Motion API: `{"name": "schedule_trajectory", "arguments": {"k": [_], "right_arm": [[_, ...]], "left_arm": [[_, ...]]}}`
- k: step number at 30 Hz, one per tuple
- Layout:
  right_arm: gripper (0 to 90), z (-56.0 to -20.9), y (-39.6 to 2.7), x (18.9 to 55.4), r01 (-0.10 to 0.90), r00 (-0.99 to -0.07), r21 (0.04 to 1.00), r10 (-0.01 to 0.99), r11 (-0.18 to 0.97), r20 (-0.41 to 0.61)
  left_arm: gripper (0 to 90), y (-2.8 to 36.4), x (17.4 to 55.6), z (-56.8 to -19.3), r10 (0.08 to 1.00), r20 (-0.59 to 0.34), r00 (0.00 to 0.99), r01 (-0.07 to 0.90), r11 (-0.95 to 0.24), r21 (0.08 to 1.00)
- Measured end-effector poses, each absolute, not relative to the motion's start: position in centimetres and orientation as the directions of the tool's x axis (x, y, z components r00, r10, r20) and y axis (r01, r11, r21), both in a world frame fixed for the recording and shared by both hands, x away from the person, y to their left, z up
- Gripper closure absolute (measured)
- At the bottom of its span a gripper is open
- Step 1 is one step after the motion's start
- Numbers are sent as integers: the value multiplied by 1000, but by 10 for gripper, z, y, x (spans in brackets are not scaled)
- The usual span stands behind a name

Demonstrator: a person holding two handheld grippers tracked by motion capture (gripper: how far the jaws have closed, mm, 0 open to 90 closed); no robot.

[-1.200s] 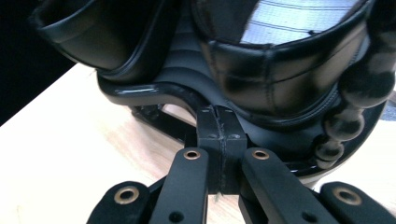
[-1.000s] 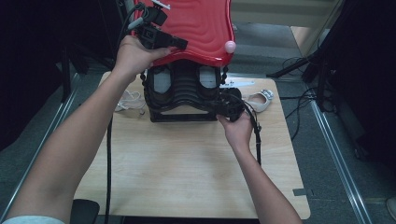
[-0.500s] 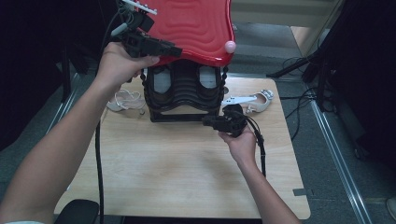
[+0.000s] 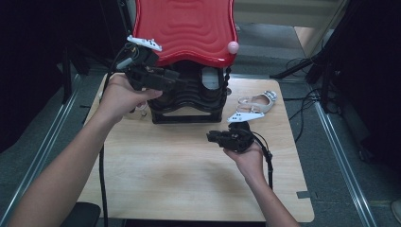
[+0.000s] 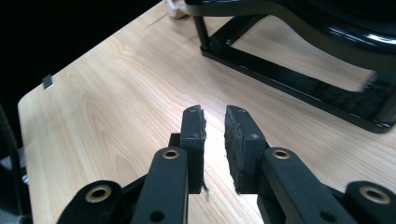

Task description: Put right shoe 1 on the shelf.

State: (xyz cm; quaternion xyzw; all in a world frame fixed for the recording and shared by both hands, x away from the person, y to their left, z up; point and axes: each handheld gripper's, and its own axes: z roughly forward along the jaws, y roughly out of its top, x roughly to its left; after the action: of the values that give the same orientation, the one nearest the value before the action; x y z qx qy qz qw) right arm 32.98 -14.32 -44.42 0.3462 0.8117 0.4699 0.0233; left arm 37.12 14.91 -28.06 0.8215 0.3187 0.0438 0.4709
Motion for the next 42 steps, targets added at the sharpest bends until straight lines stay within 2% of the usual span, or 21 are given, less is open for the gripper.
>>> {"name": "schedule_trajectory", "arguments": {"k": [3,5,8,12,15,17,20,27,35,42], "right_arm": [[781,-447,-150,323,546,-746,786,595,291,299],[719,-449,-155,324,588,-737,759,571,280,362],[688,-451,-159,320,596,-733,755,568,273,374],[720,-452,-167,317,611,-724,749,563,255,399],[677,-452,-172,313,603,-717,758,587,250,376],[682,-452,-175,311,593,-722,762,589,259,362],[591,-452,-177,309,561,-746,779,578,280,329],[533,-457,-183,303,536,-754,795,583,283,301],[521,-460,-187,302,573,-735,770,593,281,330],[522,-463,-185,302,557,-743,773,597,302,302]], "left_arm": [[415,150,368,-294,553,-237,798,487,-361,795],[399,152,367,-303,553,-244,797,491,-356,795],[380,155,366,-314,551,-250,796,492,-350,797],[368,159,364,-327,548,-262,794,496,-336,801],[367,162,362,-339,559,-253,790,500,-347,794],[365,163,362,-348,559,-266,786,511,-344,788],[364,168,364,-365,561,-278,780,521,-336,784],[377,177,358,-392,587,-296,754,554,-325,767],[403,182,340,-415,594,-286,752,551,-329,767],[432,189,328,-437,608,-307,732,577,-315,753]]}}
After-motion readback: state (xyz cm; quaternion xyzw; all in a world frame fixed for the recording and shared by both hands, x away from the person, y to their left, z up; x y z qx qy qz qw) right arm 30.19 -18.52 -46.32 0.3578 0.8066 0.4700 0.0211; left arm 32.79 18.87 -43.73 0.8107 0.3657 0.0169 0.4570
